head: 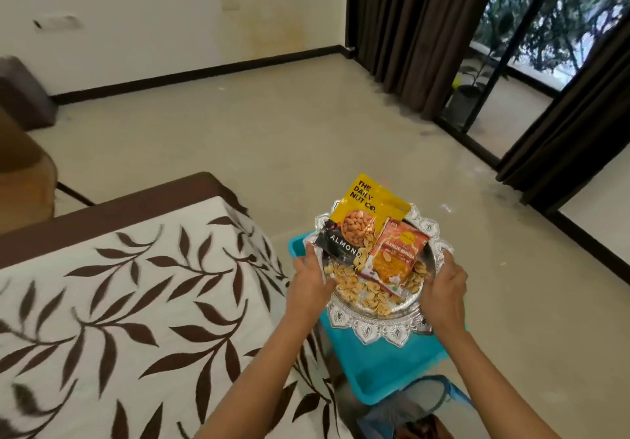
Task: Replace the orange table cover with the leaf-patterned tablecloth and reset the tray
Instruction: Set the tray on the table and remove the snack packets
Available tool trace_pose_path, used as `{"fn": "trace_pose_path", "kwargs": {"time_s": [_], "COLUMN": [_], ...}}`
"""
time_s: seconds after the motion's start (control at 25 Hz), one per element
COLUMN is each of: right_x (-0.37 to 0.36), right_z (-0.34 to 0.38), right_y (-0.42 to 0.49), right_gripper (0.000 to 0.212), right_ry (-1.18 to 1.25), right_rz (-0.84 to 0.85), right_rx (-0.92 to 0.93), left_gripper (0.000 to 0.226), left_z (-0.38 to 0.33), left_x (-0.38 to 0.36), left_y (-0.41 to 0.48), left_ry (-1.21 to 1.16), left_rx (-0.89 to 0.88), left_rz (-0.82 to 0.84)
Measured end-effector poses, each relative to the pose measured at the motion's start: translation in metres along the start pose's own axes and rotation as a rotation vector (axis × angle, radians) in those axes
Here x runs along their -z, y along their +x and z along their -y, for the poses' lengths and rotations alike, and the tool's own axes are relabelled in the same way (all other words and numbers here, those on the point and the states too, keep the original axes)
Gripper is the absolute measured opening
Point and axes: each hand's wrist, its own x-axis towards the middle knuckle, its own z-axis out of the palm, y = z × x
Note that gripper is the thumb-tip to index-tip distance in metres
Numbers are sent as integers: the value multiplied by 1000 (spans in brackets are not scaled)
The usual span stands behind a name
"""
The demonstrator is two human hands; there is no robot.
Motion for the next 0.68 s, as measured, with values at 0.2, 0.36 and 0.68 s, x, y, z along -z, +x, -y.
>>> {"fn": "trace_pose_path", "kwargs": {"time_s": [0.2, 0.36, 0.68], "right_x": [32, 16, -109], "right_z": [124, 219, 391], "right_y": [-42, -112, -305], "right_gripper": [53, 57, 55], "right_ry": [13, 44, 131], "right_rz": [-36, 5, 317], "right_rx": [161, 256, 577], "left_gripper": [86, 87, 86], "left_z": [31, 98, 308], "left_x": [122, 212, 332], "left_y": [-58, -119, -286], "left_ry": [-56, -33, -60], "left_rx": [-30, 41, 424], "left_rz": [-202, -305, -555]}}
